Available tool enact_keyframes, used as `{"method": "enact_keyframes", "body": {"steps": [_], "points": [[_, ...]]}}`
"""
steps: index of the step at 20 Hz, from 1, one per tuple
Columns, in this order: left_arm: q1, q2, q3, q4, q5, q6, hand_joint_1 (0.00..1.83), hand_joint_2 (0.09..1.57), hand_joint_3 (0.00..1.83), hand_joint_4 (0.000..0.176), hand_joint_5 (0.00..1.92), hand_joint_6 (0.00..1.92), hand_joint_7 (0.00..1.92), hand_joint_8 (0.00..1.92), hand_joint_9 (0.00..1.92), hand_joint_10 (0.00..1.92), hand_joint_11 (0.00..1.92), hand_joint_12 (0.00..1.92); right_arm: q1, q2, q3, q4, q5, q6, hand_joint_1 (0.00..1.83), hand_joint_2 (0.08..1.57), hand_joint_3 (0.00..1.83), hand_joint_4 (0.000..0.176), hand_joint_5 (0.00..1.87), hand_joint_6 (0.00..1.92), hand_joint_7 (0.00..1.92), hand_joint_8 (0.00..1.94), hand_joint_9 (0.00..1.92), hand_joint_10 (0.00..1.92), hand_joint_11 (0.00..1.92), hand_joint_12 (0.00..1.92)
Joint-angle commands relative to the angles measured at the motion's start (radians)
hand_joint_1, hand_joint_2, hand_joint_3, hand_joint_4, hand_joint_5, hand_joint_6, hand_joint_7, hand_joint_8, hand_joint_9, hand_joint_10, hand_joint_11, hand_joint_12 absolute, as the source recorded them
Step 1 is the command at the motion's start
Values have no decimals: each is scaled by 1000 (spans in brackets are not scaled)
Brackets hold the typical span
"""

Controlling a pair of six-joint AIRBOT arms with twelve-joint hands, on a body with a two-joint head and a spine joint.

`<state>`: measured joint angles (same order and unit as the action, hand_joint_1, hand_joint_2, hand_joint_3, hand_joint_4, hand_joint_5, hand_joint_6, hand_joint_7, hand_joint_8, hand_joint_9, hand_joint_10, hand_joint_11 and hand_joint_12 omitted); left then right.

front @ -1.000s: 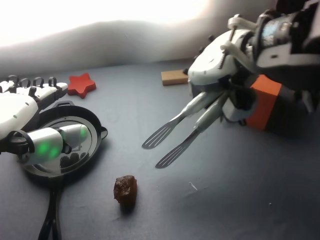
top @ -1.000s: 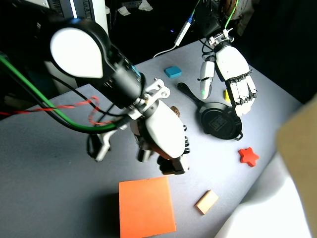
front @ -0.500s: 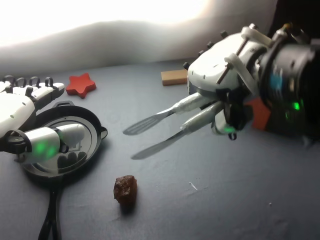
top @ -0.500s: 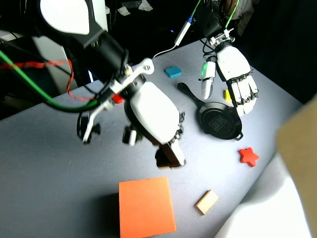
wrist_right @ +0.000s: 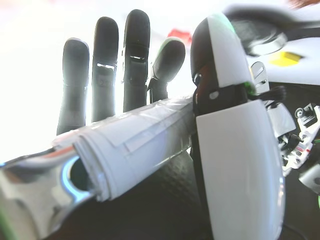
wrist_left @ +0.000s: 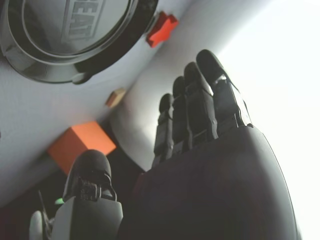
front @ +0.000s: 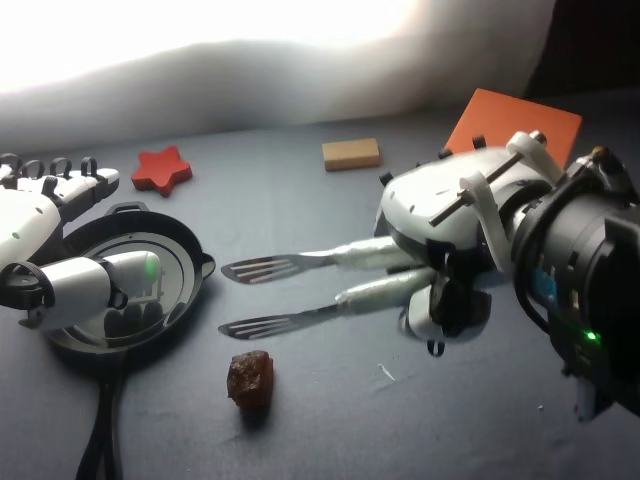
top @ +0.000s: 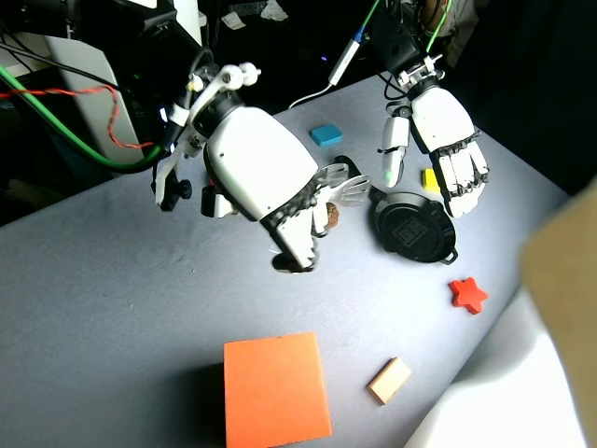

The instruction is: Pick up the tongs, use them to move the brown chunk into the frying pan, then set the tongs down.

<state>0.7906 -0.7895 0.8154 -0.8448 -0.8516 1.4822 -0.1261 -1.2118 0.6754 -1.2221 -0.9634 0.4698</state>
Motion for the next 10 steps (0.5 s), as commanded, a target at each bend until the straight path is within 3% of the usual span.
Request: {"method": "enact_keyframes", "body": {"steps": [1, 2, 3, 8, 9, 10], "points": [[-5, 3, 4, 36, -106, -5, 0, 1248, 2, 30, 118, 1, 184, 1, 216, 2, 0, 806, 27, 3, 2, -64, 5, -10, 1071, 1226, 19, 0, 740, 1163, 954, 21, 578, 764, 236, 1644], [-5, 3, 2, 36, -106, -5, 0, 1249, 2, 30, 121, 2, 186, 1, 219, 3, 0, 798, 38, -1, 8, -12, 14, -31, 1066, 1257, 11, 0, 702, 1353, 957, 21, 574, 774, 227, 1659], [-5, 4, 0, 36, -106, -5, 0, 1241, 0, 25, 136, 6, 196, 3, 231, 7, 0, 819, 45, -4, 14, 23, 25, -51, 1077, 1252, 2, 0, 715, 1361, 976, 28, 587, 795, 242, 1674], [-6, 5, -4, 37, -106, -5, 0, 1253, 3, 33, 135, 1, 199, 3, 238, 6, 0, 822, 52, -40, 50, 129, 59, -156, 1075, 1258, 1, 0, 705, 1382, 957, 19, 564, 816, 221, 1677], [-6, 5, -4, 38, -106, -5, 0, 1251, 1, 26, 147, 5, 207, 4, 237, 5, 0, 800, 48, -46, 56, 131, 60, -157, 1073, 1211, 0, 0, 635, 904, 952, 16, 567, 797, 222, 1639], [-6, 5, -4, 38, -106, -5, 0, 1255, 2, 24, 140, 1, 203, 1, 231, 2, 0, 779, 43, -53, 64, 130, 62, -159, 1067, 1210, 0, 0, 675, 665, 950, 13, 574, 769, 228, 1624]]}}
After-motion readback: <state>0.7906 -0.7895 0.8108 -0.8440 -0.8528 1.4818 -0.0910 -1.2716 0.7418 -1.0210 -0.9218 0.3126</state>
